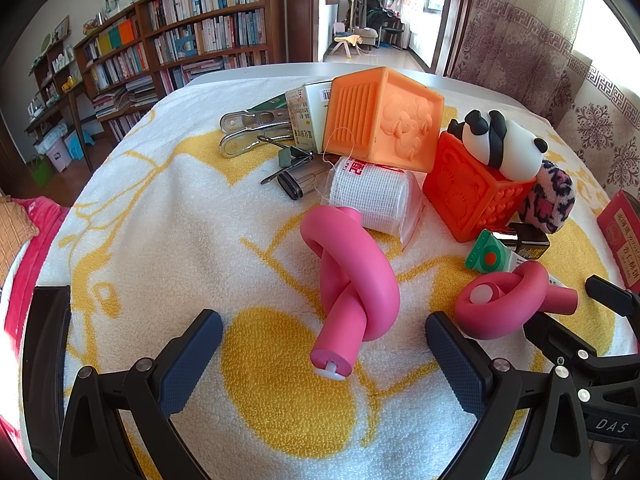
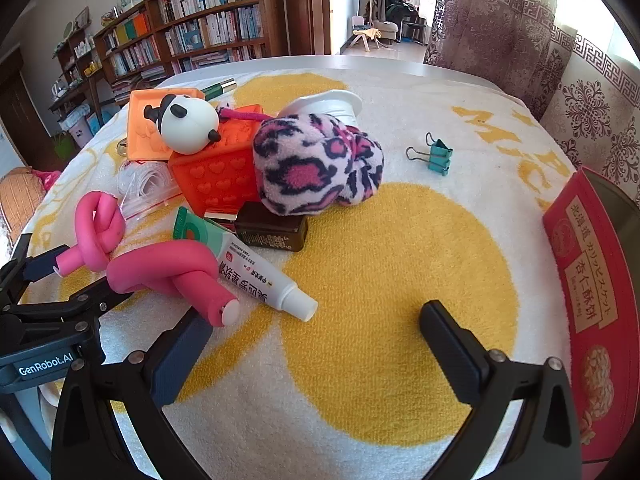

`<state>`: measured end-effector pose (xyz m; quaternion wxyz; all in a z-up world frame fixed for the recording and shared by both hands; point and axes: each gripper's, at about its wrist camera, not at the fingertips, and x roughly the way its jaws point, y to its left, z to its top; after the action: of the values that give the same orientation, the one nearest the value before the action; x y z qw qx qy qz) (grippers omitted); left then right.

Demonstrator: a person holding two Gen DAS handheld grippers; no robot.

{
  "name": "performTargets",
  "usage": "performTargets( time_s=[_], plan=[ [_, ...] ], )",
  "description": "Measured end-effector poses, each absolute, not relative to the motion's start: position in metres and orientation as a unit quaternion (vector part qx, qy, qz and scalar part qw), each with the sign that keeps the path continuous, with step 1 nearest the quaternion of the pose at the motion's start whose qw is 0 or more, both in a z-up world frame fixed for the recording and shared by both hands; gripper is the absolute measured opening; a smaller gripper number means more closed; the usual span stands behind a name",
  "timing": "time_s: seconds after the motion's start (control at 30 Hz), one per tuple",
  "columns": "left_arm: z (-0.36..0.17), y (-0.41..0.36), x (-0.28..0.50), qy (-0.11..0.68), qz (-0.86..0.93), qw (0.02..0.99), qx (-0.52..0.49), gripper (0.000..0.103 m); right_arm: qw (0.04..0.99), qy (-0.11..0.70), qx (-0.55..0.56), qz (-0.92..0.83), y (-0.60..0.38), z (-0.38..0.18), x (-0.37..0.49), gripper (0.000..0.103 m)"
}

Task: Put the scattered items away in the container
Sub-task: 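Grasp the pink knotted foam curler with the right tool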

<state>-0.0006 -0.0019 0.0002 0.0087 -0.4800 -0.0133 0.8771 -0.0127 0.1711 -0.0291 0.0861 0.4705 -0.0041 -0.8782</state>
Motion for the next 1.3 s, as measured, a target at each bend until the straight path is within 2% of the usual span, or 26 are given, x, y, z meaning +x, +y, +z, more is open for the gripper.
performTargets(
  time_s=[0.17,0.37,0.5,0.77,0.9,1.13,1.3],
  plan=[
    [0.0,-0.001,0.0,-0.011,0.877,0.006,-0.48,0.103,0.132,-0.091,0.447,-0.88,0.196,-0.022,-0.009,0.103],
    [0.0,-0.001,0.0,-0.011,0.877,0.005,-0.48,0.103,0.162,-0.097,0.387,-0.902,0.189,0.003,0.006,0.103],
    [0.0,-0.001,0.0,-0.012,0.877,0.004,-0.479,0.103,0.149,-0.091,0.341,-0.924,0.188,0.016,0.016,0.103],
    [0.015,-0.026,0.017,-0.056,0.896,-0.034,-0.438,0.102,0.11,-0.16,0.348,-0.917,0.22,0.017,0.009,0.103],
    [0.029,-0.04,0.025,-0.064,0.911,-0.047,-0.405,0.102,0.09,-0.155,0.327,-0.928,0.223,0.024,0.016,0.103],
    [0.022,-0.02,0.006,-0.04,0.898,-0.007,-0.438,0.102,0.097,-0.105,0.302,-0.942,0.212,0.031,0.024,0.103],
    [0.01,-0.006,-0.009,-0.026,0.885,-0.022,-0.464,0.102,0.124,-0.145,0.336,-0.922,0.218,0.02,0.015,0.103]
  ],
)
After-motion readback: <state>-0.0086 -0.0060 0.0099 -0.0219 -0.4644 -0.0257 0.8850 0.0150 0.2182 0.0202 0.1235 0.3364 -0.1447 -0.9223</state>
